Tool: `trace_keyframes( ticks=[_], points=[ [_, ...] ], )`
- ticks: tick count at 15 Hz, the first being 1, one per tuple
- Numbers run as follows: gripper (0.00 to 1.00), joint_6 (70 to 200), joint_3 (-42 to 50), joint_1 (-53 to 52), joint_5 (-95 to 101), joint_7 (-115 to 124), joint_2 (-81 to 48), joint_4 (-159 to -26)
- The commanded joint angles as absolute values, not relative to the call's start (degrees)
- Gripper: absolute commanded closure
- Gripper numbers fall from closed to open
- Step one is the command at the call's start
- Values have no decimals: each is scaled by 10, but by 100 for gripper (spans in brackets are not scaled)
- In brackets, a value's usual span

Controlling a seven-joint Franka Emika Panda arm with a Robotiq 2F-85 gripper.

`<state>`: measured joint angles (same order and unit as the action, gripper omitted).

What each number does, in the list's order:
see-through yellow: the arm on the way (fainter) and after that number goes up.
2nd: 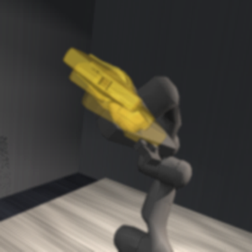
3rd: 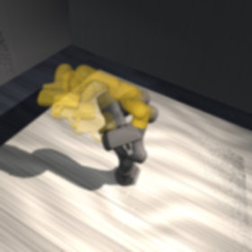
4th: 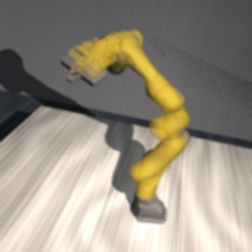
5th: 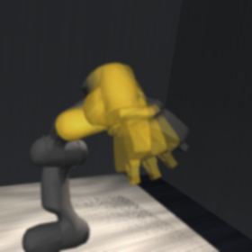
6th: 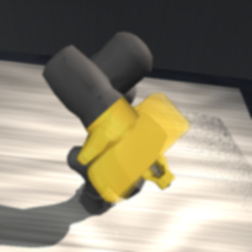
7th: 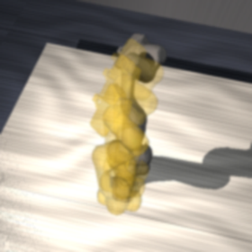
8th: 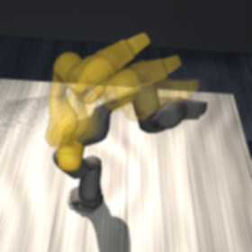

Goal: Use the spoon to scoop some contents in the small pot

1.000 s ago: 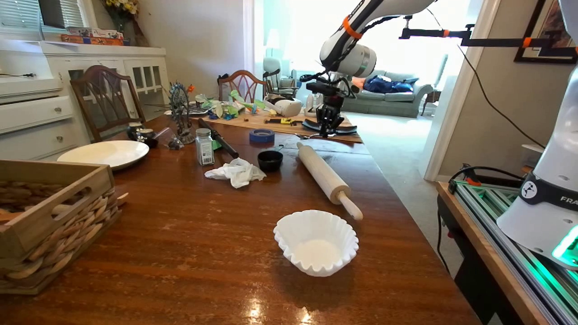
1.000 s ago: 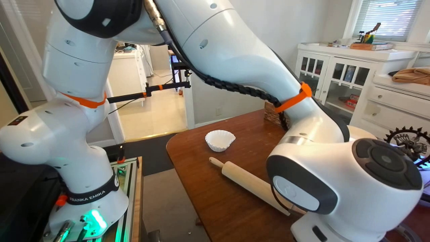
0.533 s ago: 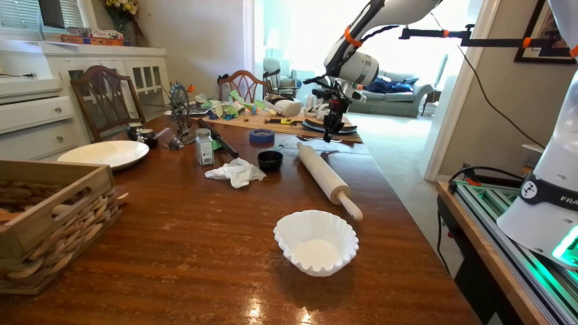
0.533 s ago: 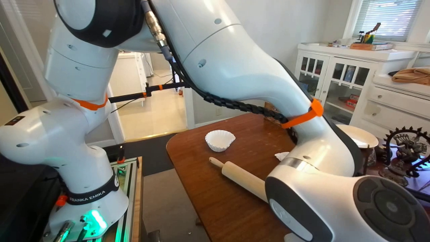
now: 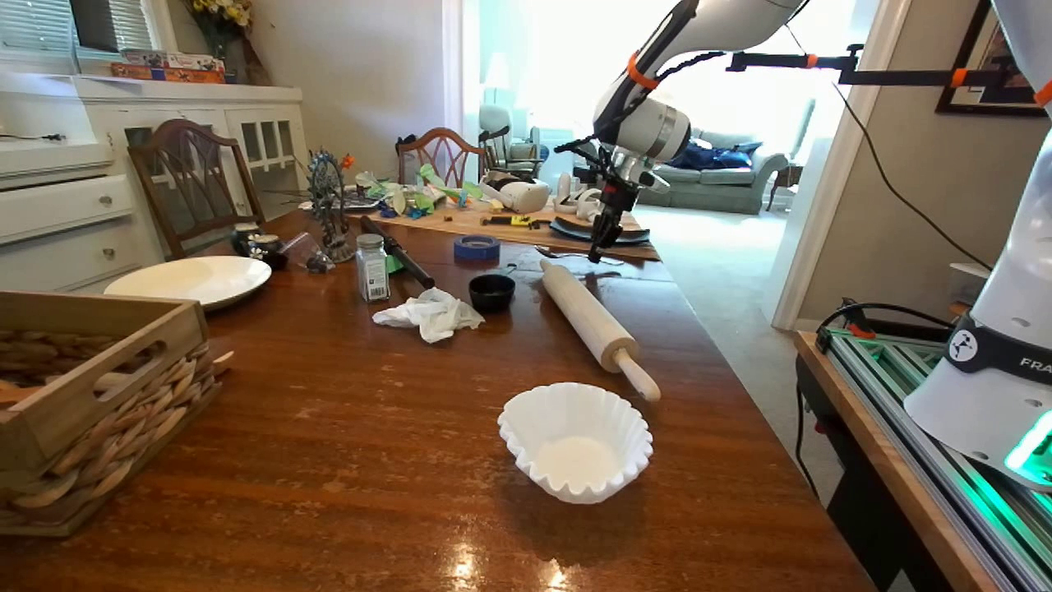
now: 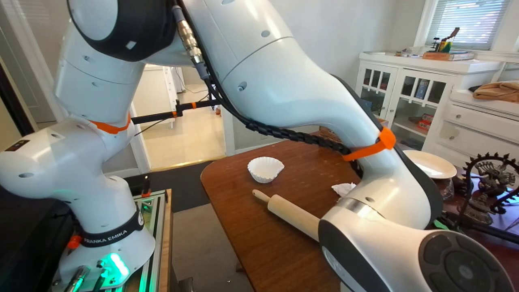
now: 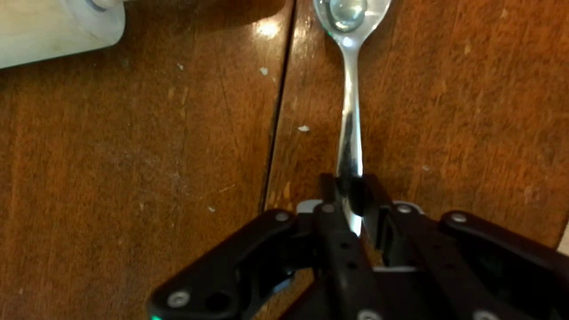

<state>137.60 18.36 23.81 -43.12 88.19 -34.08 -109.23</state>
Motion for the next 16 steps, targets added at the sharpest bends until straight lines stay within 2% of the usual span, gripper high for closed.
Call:
trace_keyframes(
  ticks=[1,16],
  points=[
    [95,1380,194,226,-408,892,-340,-1094],
    [95,1442,216,217,-341,908,-331,-1137]
  ],
)
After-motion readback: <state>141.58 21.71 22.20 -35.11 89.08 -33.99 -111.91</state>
